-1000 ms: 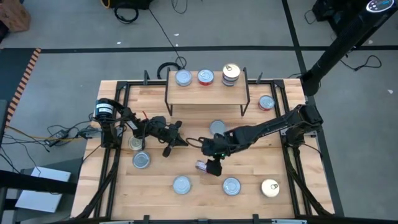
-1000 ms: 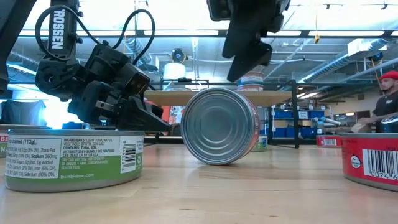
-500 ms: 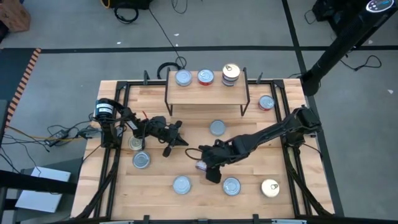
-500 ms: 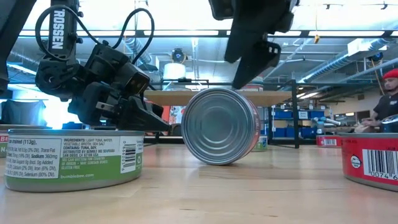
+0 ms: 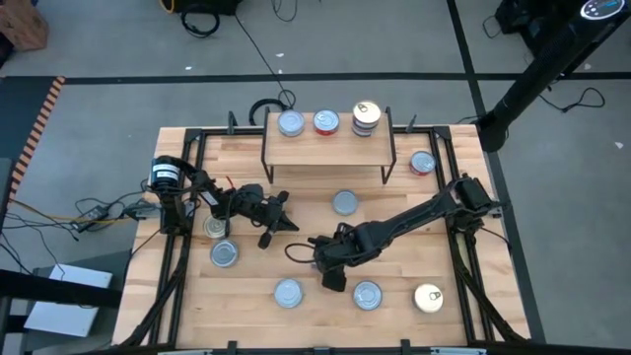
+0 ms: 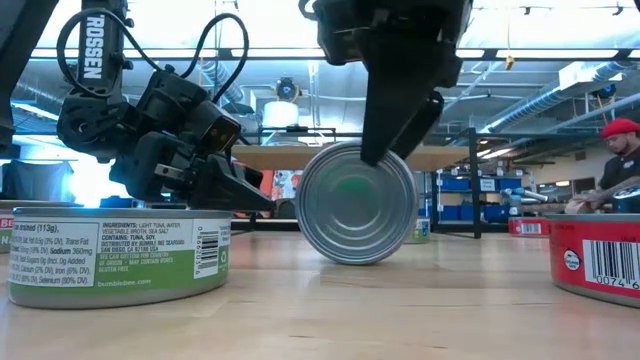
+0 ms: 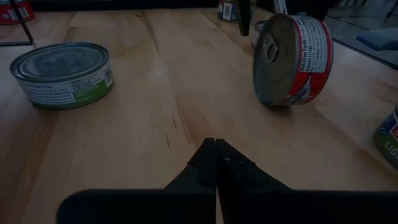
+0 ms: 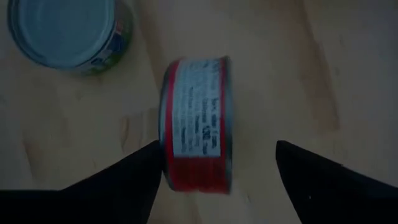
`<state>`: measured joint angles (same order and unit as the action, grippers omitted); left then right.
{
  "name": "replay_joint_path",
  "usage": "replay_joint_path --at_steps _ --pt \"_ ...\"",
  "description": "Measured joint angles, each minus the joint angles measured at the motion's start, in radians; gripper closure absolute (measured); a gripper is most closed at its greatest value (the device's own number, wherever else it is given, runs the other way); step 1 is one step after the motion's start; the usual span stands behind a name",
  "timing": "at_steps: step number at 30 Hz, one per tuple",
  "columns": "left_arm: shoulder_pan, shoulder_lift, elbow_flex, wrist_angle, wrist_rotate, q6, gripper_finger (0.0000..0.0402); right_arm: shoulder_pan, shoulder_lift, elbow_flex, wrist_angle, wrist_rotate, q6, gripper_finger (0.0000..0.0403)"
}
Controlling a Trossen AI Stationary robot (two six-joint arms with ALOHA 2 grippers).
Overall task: Stack canned seafood by type on shelf
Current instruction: Stack the blue and pink tuna can on top of the blue and pink tuna can on the shelf
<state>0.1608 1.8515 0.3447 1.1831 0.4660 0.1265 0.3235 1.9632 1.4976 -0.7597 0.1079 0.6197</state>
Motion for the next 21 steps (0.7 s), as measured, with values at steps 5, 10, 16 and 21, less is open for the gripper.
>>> replay_joint_path --at_steps 5,10,16,21 --pt "0.000 0.000 0.000 0.000 0.000 0.000 0.0401 -0.009 0.000 0.001 -0.002 0.003 -0.015 0.0122" --pt "0.000 0.000 0.000 0.000 0.000 0.000 0.0401 -0.010 -0.001 0.001 0.000 0.003 -0.082 0.0168" --pt "0.000 0.000 0.000 0.000 0.000 -0.001 0.0401 -0.007 -0.001 0.001 0.002 0.004 -0.206 0.0230" --pt "0.000 0.000 -0.001 0.000 0.001 -0.001 0.0401 -0.007 -0.016 0.017 -0.032 0.040 -0.279 0.0255"
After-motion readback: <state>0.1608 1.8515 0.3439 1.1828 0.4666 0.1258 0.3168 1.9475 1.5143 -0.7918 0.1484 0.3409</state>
